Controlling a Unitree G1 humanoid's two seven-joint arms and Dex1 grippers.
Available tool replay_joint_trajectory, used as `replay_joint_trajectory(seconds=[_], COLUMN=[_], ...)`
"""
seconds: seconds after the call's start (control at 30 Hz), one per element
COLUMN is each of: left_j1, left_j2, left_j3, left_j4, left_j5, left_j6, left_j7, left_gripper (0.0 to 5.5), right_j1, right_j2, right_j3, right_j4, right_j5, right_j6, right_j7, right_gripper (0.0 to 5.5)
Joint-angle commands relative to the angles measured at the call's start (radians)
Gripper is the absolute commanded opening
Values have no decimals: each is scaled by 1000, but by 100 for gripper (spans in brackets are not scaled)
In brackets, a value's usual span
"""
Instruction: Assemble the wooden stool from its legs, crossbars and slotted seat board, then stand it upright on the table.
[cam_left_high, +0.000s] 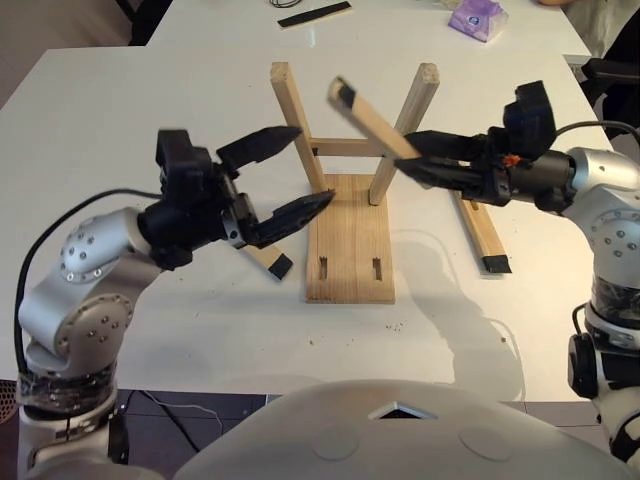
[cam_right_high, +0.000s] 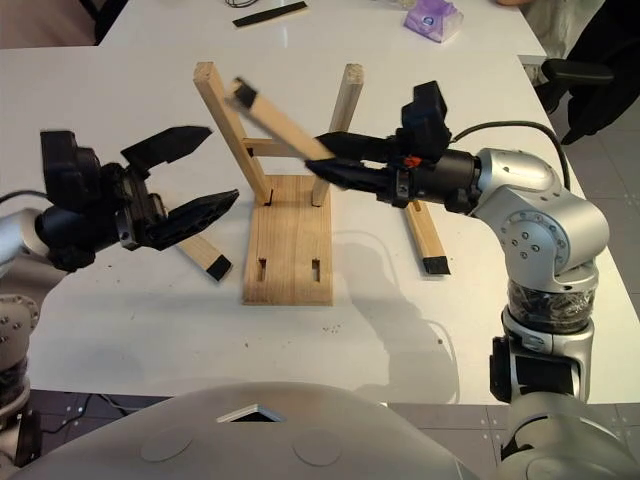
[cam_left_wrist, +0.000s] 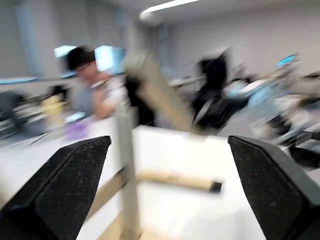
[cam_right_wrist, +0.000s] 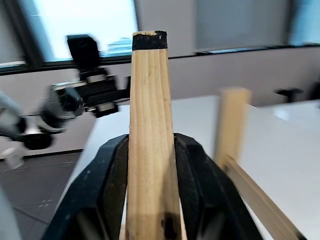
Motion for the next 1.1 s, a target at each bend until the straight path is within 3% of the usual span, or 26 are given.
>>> replay_joint_trajectory(seconds=[0.03,0.5,0.77,0.8,0.93,1.1], left_j1=[-90,-131,-125,-122,-83,59], left_j2=[-11,-25,-39,-37,-12,101], left_j3=[-1,-81,-85,-87,-77,7], left_j4=[26,13,28,28,41,68], left_j5=[-131,-120,-74,-63,23,206], left_j6=[59,90,82,82,71,7], left_j7=[71,24,11,3,-33,-160], left_gripper=[354,134,132,132,131,131], right_j1=[-16,-53,-61,-64,-65,-3], right_j2=[1,53,40,41,24,-25], right_j3=[4,78,111,115,129,81], right_j4=[-24,13,60,68,92,84], right_j5=[77,113,80,68,21,-5], right_j6=[19,19,17,14,7,-14], right_j7=[17,-4,-3,-12,-25,-14], right_gripper=[130,130,130,167,229,233])
